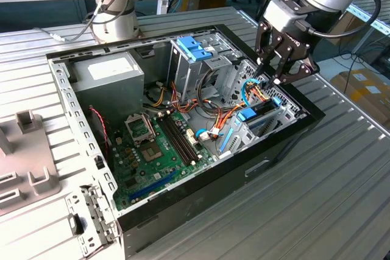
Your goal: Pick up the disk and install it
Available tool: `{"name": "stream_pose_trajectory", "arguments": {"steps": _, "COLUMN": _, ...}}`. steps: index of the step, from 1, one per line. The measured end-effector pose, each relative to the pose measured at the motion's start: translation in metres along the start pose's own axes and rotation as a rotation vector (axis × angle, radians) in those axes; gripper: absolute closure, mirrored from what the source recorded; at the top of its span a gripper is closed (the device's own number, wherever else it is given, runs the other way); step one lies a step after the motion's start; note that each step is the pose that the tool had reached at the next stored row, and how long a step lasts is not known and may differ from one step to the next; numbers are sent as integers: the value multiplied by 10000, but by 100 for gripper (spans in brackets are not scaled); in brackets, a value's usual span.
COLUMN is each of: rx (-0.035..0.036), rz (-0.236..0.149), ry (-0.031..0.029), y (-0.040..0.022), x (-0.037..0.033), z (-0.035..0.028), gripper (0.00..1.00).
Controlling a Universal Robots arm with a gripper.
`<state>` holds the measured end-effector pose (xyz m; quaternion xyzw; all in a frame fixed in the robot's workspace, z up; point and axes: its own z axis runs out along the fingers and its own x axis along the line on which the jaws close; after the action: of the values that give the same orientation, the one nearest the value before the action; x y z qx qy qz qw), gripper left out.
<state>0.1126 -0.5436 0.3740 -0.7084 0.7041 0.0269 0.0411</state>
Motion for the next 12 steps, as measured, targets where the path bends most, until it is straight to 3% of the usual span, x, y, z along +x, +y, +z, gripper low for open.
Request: {"name": "stream_pose_trajectory", "arguments": {"steps": 12, "rx": 0, "rz": 2, "ry": -1, "y": 18, "x": 7, "z": 4, "gripper": 58}}
